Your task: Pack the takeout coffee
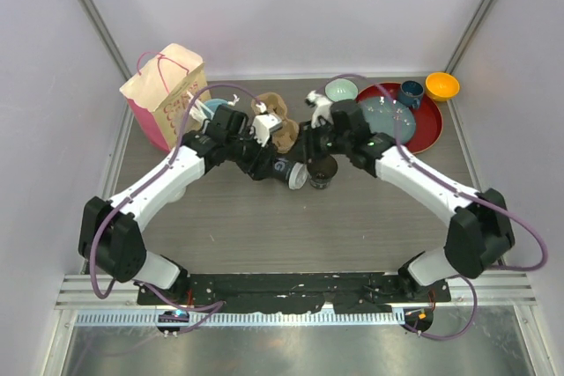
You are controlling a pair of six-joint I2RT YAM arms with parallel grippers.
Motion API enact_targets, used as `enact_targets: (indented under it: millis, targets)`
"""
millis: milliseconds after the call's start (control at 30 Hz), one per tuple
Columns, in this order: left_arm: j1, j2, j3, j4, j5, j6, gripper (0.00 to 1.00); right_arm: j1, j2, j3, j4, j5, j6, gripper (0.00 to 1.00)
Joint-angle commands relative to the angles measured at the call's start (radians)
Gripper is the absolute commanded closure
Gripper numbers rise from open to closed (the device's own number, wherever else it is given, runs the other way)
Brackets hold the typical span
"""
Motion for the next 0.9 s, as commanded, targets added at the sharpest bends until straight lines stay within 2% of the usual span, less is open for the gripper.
enact_targets:
  millis: [0, 67, 133, 167, 233, 333, 367, 467, 500, 533, 567, 667, 867]
  targets:
    - [-0.079, 0.013, 0.082, -0.034, -0.056, 0.217, 0.34, -0.154, -0.143, -0.04, -0.056, 0.052, -0.001, 0.54]
    - [-0.101, 0.028, 0.099, -0.061, -0.07, 0.373, 0.27, -0.188, -0.167, -0.056, -0.069, 0.061, -0.015, 0.44]
    - [-0.108, 0.037, 0.098, -0.08, -0.078, 0.555, 0.25, -0.2, -0.187, -0.062, -0.089, 0.063, -0.03, 0.4]
    - [-0.108, 0.042, 0.095, -0.072, -0.092, 0.6, 0.23, -0.211, -0.191, -0.068, -0.096, 0.063, -0.035, 0.37]
    - [-0.108, 0.065, 0.095, -0.06, -0.113, 0.735, 0.23, -0.219, -0.206, -0.08, -0.103, 0.062, -0.041, 0.35]
    - [-0.11, 0.132, 0.143, -0.086, -0.103, 0.837, 0.23, -0.228, -0.22, -0.1, -0.102, 0.06, -0.053, 0.34]
    - [-0.11, 0.152, 0.163, -0.095, -0.101, 0.893, 0.18, -0.23, -0.223, -0.106, -0.102, 0.057, -0.055, 0.34]
    - [-0.11, 0.24, 0.252, -0.121, -0.119, 0.967, 0.15, -0.234, -0.233, -0.111, -0.109, 0.049, -0.064, 0.33]
    - [-0.11, 0.266, 0.275, -0.144, -0.116, 0.977, 0.11, -0.234, -0.237, -0.113, -0.114, 0.049, -0.066, 0.33]
    - [-0.11, 0.302, 0.315, -0.161, -0.106, 0.984, 0.02, -0.236, -0.242, -0.117, -0.117, 0.049, -0.067, 0.33]
    - [-0.11, 0.32, 0.329, -0.182, -0.09, 1.001, 0.0, -0.237, -0.256, -0.125, -0.117, 0.052, -0.067, 0.33]
    - [-0.11, 0.358, 0.34, -0.215, -0.037, 1.049, 0.0, -0.245, -0.285, -0.143, -0.119, 0.058, -0.072, 0.33]
    - [-0.111, 0.419, 0.374, -0.192, -0.012, 1.047, 0.0, -0.259, -0.331, -0.151, -0.14, 0.058, -0.095, 0.33]
